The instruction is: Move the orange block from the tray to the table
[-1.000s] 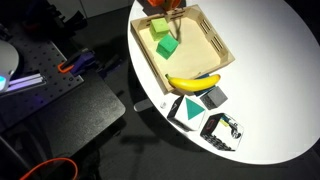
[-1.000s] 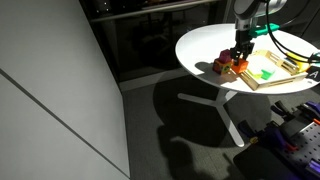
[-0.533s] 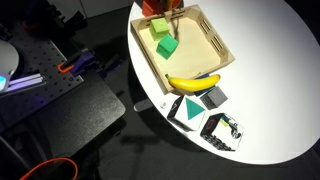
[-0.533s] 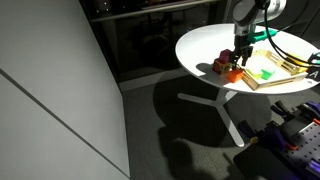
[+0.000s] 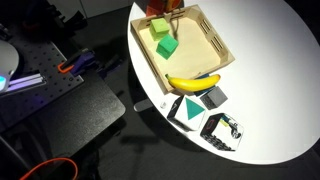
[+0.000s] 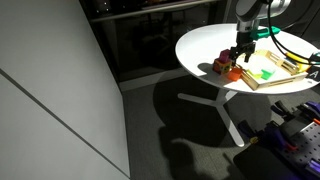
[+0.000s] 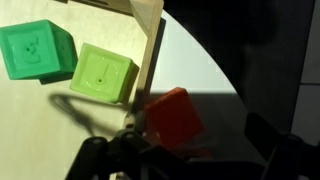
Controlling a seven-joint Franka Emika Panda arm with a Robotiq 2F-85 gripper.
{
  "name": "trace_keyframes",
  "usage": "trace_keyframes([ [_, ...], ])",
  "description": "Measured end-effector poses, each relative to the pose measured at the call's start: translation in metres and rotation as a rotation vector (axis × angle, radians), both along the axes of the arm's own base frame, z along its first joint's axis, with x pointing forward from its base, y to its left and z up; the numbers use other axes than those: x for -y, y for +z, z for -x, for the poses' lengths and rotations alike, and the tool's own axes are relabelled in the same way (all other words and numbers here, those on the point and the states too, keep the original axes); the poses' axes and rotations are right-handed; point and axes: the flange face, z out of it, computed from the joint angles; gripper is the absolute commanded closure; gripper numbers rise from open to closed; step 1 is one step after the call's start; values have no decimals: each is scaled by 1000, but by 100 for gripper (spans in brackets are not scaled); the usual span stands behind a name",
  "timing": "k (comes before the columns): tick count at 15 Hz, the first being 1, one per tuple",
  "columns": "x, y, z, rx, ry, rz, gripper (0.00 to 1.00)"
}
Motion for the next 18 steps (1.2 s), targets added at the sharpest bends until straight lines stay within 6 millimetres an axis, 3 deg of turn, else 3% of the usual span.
trace_keyframes([
  [5, 5, 22, 17, -6, -15, -3, 0],
  [12, 8, 55, 63, -101, -38, -11, 0],
  [18, 0, 92, 98, -48, -80, 48, 0],
])
